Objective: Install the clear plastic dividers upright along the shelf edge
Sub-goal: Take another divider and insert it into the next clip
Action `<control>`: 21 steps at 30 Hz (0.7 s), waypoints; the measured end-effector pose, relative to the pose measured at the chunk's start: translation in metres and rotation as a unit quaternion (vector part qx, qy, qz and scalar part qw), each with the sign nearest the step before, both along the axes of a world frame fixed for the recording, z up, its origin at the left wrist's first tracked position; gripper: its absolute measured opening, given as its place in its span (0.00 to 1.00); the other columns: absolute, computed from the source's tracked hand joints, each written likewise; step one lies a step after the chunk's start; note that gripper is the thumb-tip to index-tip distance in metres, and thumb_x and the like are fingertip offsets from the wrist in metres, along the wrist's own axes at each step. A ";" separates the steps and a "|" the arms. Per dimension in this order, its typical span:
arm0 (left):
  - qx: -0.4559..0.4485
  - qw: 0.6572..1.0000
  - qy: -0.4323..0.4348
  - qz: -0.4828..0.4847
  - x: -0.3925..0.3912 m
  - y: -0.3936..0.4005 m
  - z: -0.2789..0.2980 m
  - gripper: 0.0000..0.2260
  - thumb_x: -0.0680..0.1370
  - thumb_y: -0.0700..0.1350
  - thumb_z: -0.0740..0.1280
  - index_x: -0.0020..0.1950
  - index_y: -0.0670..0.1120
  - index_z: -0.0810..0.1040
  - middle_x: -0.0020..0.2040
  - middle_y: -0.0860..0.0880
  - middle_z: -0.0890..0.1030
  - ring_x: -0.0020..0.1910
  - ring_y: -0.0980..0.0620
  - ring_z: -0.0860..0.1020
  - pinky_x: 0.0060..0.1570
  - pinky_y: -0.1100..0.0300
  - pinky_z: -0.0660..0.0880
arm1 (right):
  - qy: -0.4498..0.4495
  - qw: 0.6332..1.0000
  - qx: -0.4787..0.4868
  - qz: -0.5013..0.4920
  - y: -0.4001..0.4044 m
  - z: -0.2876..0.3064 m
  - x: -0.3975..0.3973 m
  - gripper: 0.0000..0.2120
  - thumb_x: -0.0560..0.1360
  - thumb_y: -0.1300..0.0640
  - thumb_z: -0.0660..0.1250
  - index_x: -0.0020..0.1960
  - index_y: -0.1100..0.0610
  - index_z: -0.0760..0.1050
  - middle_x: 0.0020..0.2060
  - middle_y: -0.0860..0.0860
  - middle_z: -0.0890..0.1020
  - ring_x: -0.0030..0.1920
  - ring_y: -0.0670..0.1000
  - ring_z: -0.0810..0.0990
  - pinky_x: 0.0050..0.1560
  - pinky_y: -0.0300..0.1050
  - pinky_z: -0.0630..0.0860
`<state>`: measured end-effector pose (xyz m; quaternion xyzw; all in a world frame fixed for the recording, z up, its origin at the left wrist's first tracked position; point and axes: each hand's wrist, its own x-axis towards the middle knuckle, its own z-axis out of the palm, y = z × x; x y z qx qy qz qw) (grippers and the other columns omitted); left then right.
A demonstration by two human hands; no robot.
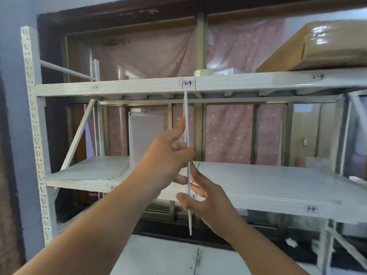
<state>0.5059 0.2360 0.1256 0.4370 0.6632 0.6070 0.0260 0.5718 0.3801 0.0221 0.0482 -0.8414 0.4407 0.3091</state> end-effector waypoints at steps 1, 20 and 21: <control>-0.004 1.000 -0.012 -0.008 -0.006 0.009 -0.001 0.35 0.80 0.38 0.70 0.82 0.65 0.67 0.59 0.33 0.82 0.56 0.37 0.86 0.44 0.45 0.88 | -0.003 1.000 -0.003 -0.007 0.008 -0.001 -0.005 0.38 0.75 0.34 0.71 0.79 0.24 0.55 0.74 0.31 0.73 0.76 0.41 0.71 0.73 0.45 0.73; 0.015 0.956 -0.192 -0.221 -0.151 0.159 -0.053 0.35 0.78 0.40 0.75 0.79 0.67 0.71 0.57 0.44 0.83 0.50 0.39 0.79 0.46 0.42 0.85 | -0.038 0.990 -0.089 -0.098 0.113 0.026 -0.098 0.18 0.83 0.58 0.68 0.66 0.36 0.77 0.66 0.36 0.82 0.61 0.43 0.84 0.56 0.41 0.82; 0.017 0.955 -0.191 -0.227 -0.159 0.164 -0.057 0.34 0.78 0.40 0.75 0.78 0.66 0.72 0.57 0.45 0.84 0.50 0.40 0.81 0.45 0.43 0.85 | -0.055 0.990 -0.085 -0.101 0.115 0.026 -0.100 0.20 0.83 0.58 0.68 0.66 0.34 0.75 0.62 0.32 0.82 0.59 0.39 0.84 0.53 0.37 0.82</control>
